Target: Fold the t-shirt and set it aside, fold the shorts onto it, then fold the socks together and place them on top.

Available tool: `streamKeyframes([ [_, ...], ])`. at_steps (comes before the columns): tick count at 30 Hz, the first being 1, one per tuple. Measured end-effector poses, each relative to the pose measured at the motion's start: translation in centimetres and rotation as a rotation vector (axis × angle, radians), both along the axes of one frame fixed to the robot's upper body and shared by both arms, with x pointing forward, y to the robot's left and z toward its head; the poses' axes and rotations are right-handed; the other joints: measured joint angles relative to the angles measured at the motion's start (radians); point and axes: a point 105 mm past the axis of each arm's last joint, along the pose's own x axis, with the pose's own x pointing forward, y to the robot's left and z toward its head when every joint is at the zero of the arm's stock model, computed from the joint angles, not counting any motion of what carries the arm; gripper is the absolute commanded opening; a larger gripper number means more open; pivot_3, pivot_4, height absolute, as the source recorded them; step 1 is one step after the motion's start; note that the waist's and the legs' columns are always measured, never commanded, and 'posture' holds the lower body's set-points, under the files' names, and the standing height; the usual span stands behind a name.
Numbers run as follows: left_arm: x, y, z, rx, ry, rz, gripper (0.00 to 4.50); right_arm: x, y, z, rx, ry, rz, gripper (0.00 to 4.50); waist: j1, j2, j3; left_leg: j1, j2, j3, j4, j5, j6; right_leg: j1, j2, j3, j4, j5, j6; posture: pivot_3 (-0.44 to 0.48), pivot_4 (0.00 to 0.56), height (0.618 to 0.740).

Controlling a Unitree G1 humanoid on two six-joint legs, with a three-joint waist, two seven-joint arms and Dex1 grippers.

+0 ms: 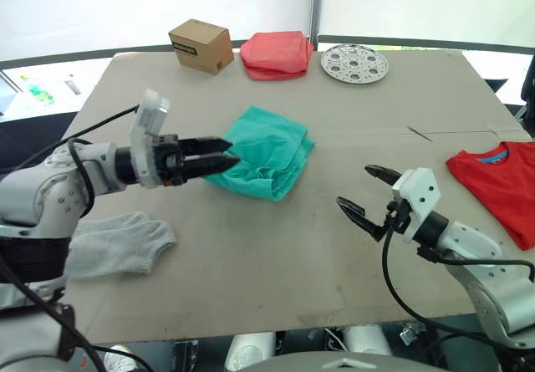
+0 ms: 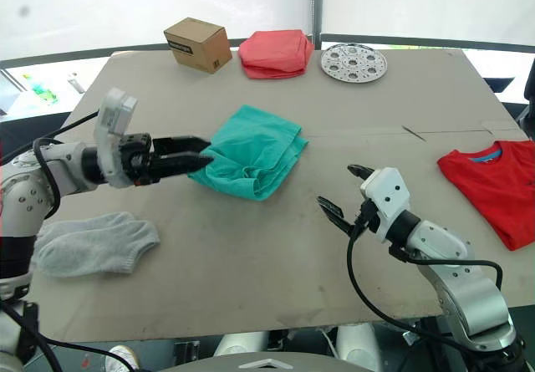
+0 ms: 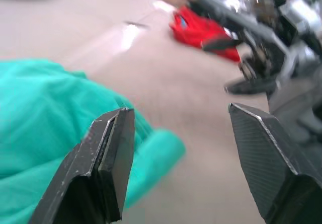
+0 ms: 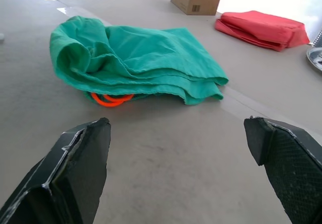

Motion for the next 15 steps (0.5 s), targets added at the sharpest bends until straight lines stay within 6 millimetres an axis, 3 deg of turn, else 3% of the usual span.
streamKeyframes([
  [3, 2.4, 1.5, -1.0, 0.031, 0.029, 0.175, 4.44, 0.6, 0.6, 0.6, 0.023, -0.002, 0.012, 4.5, -0.006, -0.002, -0.001, 0.0, 0.0, 0.0, 0.0, 0.001, -0.002, 0.0, 0.004, 0.001, 0.003, 0.0, -0.001, 0.0, 0.15, 0.736],
  [9, 8.2, 3.5, -3.8, 0.162, 0.064, 0.523, 4.48, 1.6, 1.3, 0.6, 0.028, 0.019, 0.018, 4.5, 0.001, -0.002, -0.001, -0.001, 0.0, 0.0, -0.001, 0.003, -0.004, -0.001, 0.007, 0.001, 0.003, 0.002, -0.004, 0.0, 0.15, 0.736],
  [13, 9.6, 2.5, -6.6, 0.212, 0.14, 0.536, 4.48, 1.6, 1.6, 0.4, 0.021, 0.03, 0.026, 4.5, -0.004, -0.005, -0.002, -0.001, 0.0, 0.001, -0.001, 0.003, -0.004, -0.001, 0.006, 0.002, 0.003, 0.002, -0.004, 0.0, 0.15, 0.736],
  [14, 9.9, 2.2, -8.1, 0.25, 0.168, 0.522, 4.48, 1.6, 1.6, 0.2, 0.018, 0.038, 0.022, 4.5, -0.005, -0.005, -0.002, 0.0, 0.0, 0.002, -0.001, 0.003, -0.004, -0.001, 0.007, 0.003, 0.003, 0.002, -0.004, 0.0, 0.15, 0.736],
  [15, 10.0, 2.1, -8.9, 0.274, 0.183, 0.514, 4.24, 1.6, 1.6, 0.2, 0.017, 0.04, 0.02, 4.5, -0.005, -0.005, -0.002, -0.001, 0.0, 0.002, -0.001, 0.003, -0.005, -0.002, 0.007, 0.002, 0.003, 0.002, -0.004, 0.0, 0.15, 0.736],
])
